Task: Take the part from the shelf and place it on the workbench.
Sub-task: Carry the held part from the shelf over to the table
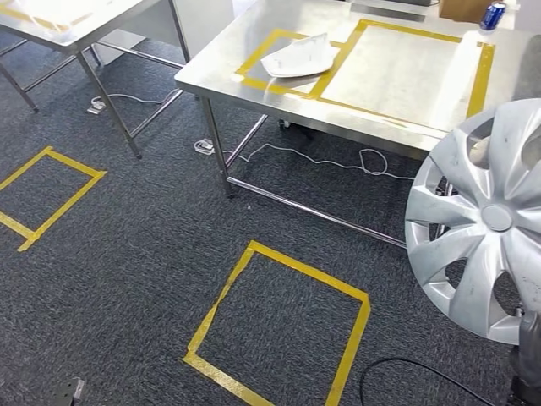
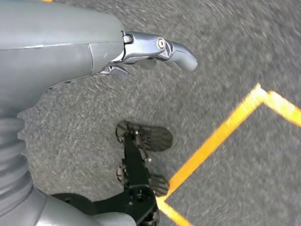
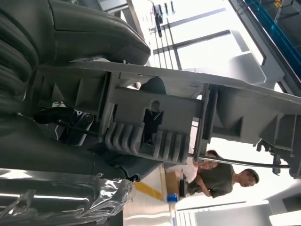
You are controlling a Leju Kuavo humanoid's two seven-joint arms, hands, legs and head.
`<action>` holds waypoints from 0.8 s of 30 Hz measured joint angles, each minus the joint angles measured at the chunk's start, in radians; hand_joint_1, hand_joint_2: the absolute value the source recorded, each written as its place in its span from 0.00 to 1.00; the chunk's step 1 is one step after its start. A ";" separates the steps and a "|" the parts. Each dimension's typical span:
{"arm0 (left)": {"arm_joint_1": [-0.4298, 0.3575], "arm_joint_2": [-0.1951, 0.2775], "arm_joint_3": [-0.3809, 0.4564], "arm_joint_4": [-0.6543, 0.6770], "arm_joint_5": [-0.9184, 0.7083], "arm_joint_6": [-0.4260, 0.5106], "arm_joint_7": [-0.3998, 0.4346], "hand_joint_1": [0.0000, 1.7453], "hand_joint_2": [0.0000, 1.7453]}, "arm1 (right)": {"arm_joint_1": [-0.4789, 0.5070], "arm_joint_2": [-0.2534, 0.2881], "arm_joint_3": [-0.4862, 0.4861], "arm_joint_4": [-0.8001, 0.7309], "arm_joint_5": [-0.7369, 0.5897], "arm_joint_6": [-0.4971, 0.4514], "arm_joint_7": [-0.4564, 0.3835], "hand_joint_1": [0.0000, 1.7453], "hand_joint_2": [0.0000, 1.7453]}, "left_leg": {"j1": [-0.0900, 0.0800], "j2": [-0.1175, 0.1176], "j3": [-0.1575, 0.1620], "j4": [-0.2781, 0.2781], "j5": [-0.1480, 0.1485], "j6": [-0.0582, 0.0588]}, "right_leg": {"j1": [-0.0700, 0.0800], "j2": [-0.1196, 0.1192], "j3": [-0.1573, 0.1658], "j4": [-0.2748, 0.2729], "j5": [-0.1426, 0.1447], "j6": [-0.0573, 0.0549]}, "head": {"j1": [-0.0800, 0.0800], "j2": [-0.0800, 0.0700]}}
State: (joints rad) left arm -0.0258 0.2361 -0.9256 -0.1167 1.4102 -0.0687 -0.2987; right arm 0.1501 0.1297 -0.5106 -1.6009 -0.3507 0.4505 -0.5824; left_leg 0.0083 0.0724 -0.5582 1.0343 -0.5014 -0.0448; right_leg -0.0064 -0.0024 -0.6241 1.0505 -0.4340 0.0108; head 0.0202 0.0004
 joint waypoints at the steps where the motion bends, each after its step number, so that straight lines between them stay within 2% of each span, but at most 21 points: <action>1: 0.000 -0.001 -0.002 0.000 0.000 0.000 0.000 0.00 1.00 | 0.000 0.000 0.000 -0.005 0.000 0.000 0.000 1.00 1.00 | 0.001 -0.029 -0.023 0.050 -0.031 -0.003 | -0.002 0.010 -0.001 -0.001 0.001 -0.005 | -0.002 0.000; 2: 0.002 -0.002 -0.004 0.000 0.000 0.000 0.000 0.00 1.00 | 0.000 0.000 0.000 -0.009 -0.001 0.000 0.000 1.00 1.00 | 0.002 -0.051 -0.056 0.119 -0.066 -0.004 | -0.002 0.022 -0.002 -0.001 0.002 -0.008 | -0.003 0.000; 3: 0.004 -0.003 -0.007 0.000 0.000 0.000 0.000 0.00 1.00 | 0.001 0.000 0.001 -0.011 -0.001 -0.001 0.000 1.00 1.00 | 0.001 -0.060 -0.091 0.188 -0.095 -0.003 | -0.001 0.035 -0.003 -0.001 0.003 -0.011 | -0.004 0.000; 4: 0.006 -0.005 -0.009 0.000 0.001 0.000 -0.001 0.00 1.00 | 0.003 0.000 0.000 -0.014 -0.002 -0.001 0.000 1.00 1.00 | 0.001 -0.064 -0.117 0.237 -0.108 -0.002 | 0.000 0.048 -0.003 -0.001 0.003 -0.012 | -0.004 0.000; 5: 0.007 -0.006 -0.011 0.000 0.003 -0.001 -0.001 0.00 1.00 | 0.006 0.000 0.000 -0.017 -0.003 -0.002 0.001 1.00 1.00 | 0.001 -0.066 -0.129 0.252 -0.100 0.001 | 0.000 0.063 -0.003 -0.001 0.004 -0.012 | -0.004 0.000; 6: 0.008 -0.007 -0.013 0.000 0.004 -0.002 -0.002 0.00 1.00 | 0.009 0.000 -0.001 -0.021 -0.004 -0.002 0.001 1.00 1.00 | 0.001 -0.070 -0.120 0.227 -0.073 0.005 | 0.001 0.078 -0.003 -0.001 0.004 -0.012 | -0.004 0.000; 7: 0.008 -0.008 -0.015 0.000 0.004 -0.005 -0.003 0.00 1.00 | 0.011 0.000 -0.002 -0.025 -0.007 -0.002 0.002 1.00 1.00 | 0.001 -0.081 -0.094 0.170 -0.034 0.011 | 0.001 0.094 -0.002 -0.001 0.005 -0.010 | -0.004 0.000; 8: 0.008 -0.007 -0.015 0.000 0.004 -0.009 -0.005 0.00 1.00 | 0.013 0.000 -0.003 -0.029 -0.010 -0.002 0.004 1.00 1.00 | 0.001 -0.108 -0.062 0.100 0.002 0.018 | 0.000 0.108 -0.002 0.000 0.007 -0.008 | -0.004 0.000; 9: 0.009 -0.007 -0.016 0.000 0.005 -0.012 -0.006 0.00 1.00 | 0.013 0.000 -0.003 -0.033 -0.013 -0.002 0.005 1.00 1.00 | 0.003 -0.134 -0.034 0.035 0.026 0.024 | 0.001 0.121 -0.004 0.001 0.008 -0.005 | -0.003 0.000; 11: 0.008 -0.005 -0.017 0.001 0.006 -0.017 -0.009 0.00 1.00 | 0.014 0.000 -0.005 -0.040 -0.017 -0.001 0.006 1.00 1.00 | 0.003 -0.166 -0.005 -0.028 0.039 0.027 | -0.003 0.147 -0.011 -0.001 0.013 0.007 | -0.003 0.000; 13: 0.006 -0.006 -0.019 0.001 0.007 -0.019 -0.011 0.00 1.00 | 0.021 0.000 -0.007 -0.045 -0.018 -0.001 0.008 1.00 1.00 | 0.002 -0.143 0.000 -0.039 0.042 0.030 | -0.008 0.167 -0.019 -0.008 0.021 0.021 | -0.004 0.000; 14: 0.005 -0.006 -0.020 0.001 0.007 -0.020 -0.012 0.00 1.00 | 0.025 0.000 -0.008 -0.047 -0.018 -0.001 0.009 1.00 1.00 | 0.003 -0.130 0.002 -0.045 0.045 0.034 | -0.006 0.151 -0.024 -0.005 0.018 0.028 | -0.002 0.000; 15: 0.005 -0.007 -0.021 0.001 0.007 -0.021 -0.012 0.00 1.00 | 0.027 -0.001 -0.008 -0.049 -0.018 0.000 0.011 1.00 1.00 | 0.004 -0.116 0.004 -0.050 0.048 0.040 | -0.003 0.119 -0.035 0.014 0.005 0.034 | 0.000 0.000; 17: 0.008 -0.007 -0.021 0.001 0.007 -0.021 -0.013 0.00 1.00 | 0.023 -0.001 -0.007 -0.051 -0.018 0.000 0.012 1.00 1.00 | 0.003 -0.087 0.007 -0.055 0.049 0.046 | 0.001 0.039 -0.081 0.110 -0.051 0.044 | 0.004 0.000; 18: 0.010 -0.008 -0.022 0.001 0.007 -0.021 -0.013 0.00 1.00 | 0.021 -0.001 -0.007 -0.051 -0.018 0.000 0.013 1.00 1.00 | 0.002 -0.071 0.008 -0.055 0.048 0.048 | -0.001 0.019 -0.110 0.174 -0.081 0.049 | 0.005 0.000; 19: 0.013 -0.009 -0.022 0.001 0.007 -0.020 -0.012 0.00 1.00 | 0.020 -0.001 -0.007 -0.051 -0.018 0.000 0.013 1.00 1.00 | 0.001 -0.056 0.010 -0.054 0.046 0.048 | -0.003 0.011 -0.132 0.224 -0.100 0.052 | 0.005 0.000; 20: 0.013 -0.010 -0.022 0.001 0.008 -0.019 -0.011 0.00 1.00 | 0.021 -0.001 -0.007 -0.051 -0.018 0.000 0.014 1.00 1.00 | 0.001 -0.040 0.011 -0.054 0.044 0.048 | -0.004 0.008 -0.139 0.245 -0.100 0.055 | 0.005 0.000; 21: 0.013 -0.011 -0.022 0.001 0.009 -0.017 -0.008 0.00 1.00 | 0.022 -0.001 -0.007 -0.051 -0.018 0.000 0.015 1.00 1.00 | 0.001 -0.026 0.014 -0.054 0.042 0.046 | -0.005 0.004 -0.128 0.229 -0.083 0.056 | 0.005 0.000; 22: 0.013 -0.013 -0.022 0.001 0.011 -0.014 -0.004 0.00 1.00 | 0.023 -0.001 -0.008 -0.051 -0.017 0.000 0.017 1.00 1.00 | 0.002 -0.013 0.018 -0.054 0.039 0.043 | -0.006 -0.005 -0.099 0.179 -0.054 0.058 | 0.005 0.000; 23: 0.012 -0.014 -0.022 0.001 0.014 -0.012 0.000 0.00 1.00 | 0.023 -0.001 -0.008 -0.051 -0.016 -0.003 0.018 1.00 1.00 | 0.001 -0.001 0.024 -0.053 0.035 0.038 | -0.005 -0.028 -0.061 0.113 -0.027 0.060 | 0.005 0.000; 24: 0.011 -0.015 -0.023 0.001 0.017 -0.010 0.004 0.00 1.00 | 0.022 -0.001 -0.008 -0.051 -0.014 -0.008 0.020 1.00 1.00 | -0.002 0.008 0.028 -0.051 0.030 0.032 | -0.004 -0.046 -0.026 0.055 -0.008 0.057 | 0.004 0.000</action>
State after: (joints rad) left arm -0.0144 0.2215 -0.9482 -0.1156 1.4275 -0.0782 -0.2949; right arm 0.1718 0.1290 -0.5184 -1.6520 -0.3650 0.4429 -0.5623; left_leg 0.0066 0.0809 -0.5304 0.9835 -0.4718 -0.0127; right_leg -0.0108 -0.0489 -0.6504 1.1051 -0.4422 0.0678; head 0.0246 0.0004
